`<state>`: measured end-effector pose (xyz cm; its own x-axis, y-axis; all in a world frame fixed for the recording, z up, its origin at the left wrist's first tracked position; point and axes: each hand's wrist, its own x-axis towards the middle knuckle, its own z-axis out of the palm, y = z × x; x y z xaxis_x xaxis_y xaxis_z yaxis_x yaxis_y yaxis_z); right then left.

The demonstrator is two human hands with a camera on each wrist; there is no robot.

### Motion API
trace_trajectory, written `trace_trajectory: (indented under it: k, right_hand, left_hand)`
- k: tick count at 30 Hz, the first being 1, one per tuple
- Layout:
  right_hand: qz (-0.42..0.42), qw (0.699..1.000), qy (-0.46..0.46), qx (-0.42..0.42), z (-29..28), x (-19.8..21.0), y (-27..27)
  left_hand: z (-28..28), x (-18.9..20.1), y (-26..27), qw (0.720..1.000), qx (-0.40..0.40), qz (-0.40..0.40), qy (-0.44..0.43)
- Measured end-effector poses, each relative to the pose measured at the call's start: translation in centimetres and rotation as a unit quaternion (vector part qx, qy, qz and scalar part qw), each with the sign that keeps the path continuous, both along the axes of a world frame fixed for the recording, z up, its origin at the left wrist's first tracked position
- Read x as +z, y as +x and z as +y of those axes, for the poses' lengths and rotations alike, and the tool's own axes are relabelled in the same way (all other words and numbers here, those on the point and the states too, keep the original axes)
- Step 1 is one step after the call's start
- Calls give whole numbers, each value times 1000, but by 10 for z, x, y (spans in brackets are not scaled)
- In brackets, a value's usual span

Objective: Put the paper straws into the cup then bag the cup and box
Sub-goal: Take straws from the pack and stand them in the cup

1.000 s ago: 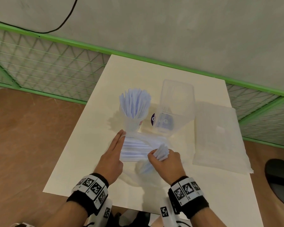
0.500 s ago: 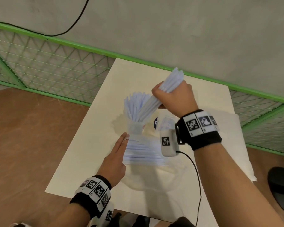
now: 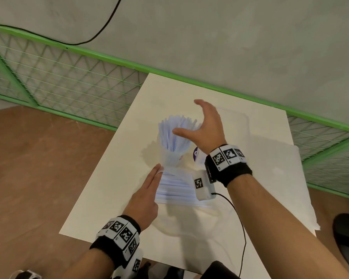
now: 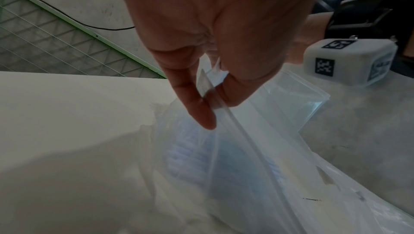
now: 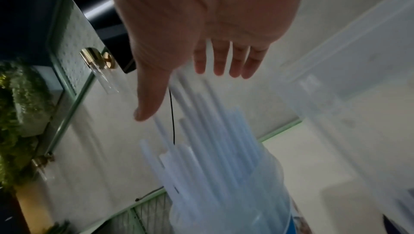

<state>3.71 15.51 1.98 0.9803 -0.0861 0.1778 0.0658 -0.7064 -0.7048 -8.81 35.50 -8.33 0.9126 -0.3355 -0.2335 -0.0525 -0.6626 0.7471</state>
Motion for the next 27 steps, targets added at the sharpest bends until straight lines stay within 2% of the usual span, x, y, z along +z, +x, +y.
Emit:
trace_trajectory:
  k: [3, 5, 7, 10, 12, 18, 23, 27]
  right_hand:
    - [-127, 990, 43, -37, -3, 3, -13]
    - [-174, 984, -2, -45, 1, -2, -25]
    - [-141, 987, -78, -16, 8, -13, -37]
    - [-22, 977, -194, 81, 19, -36, -50]
    - [10, 967, -222, 125, 23, -48, -53]
    - [-74, 978, -178, 78, 32, -48, -41]
    - [-55, 940, -307, 138, 36, -60, -32]
    - [-114, 954, -247, 126, 33, -52, -28]
  left_hand:
    - [1, -1, 0, 1000, -3, -6, 1]
    - [1, -2, 0, 1000, -4, -8, -1]
    - [1, -1, 0, 1000, -3, -8, -5]
    - [-1, 0, 0, 1000, -3, -3, -11]
    - [-2, 2, 0, 1000, -3, -2, -10]
    - [-1, 3, -1, 1000, -4, 1, 1]
    - [0, 4, -1, 1000, 0, 8, 0]
    - [3, 2, -1, 1000, 3, 10, -2]
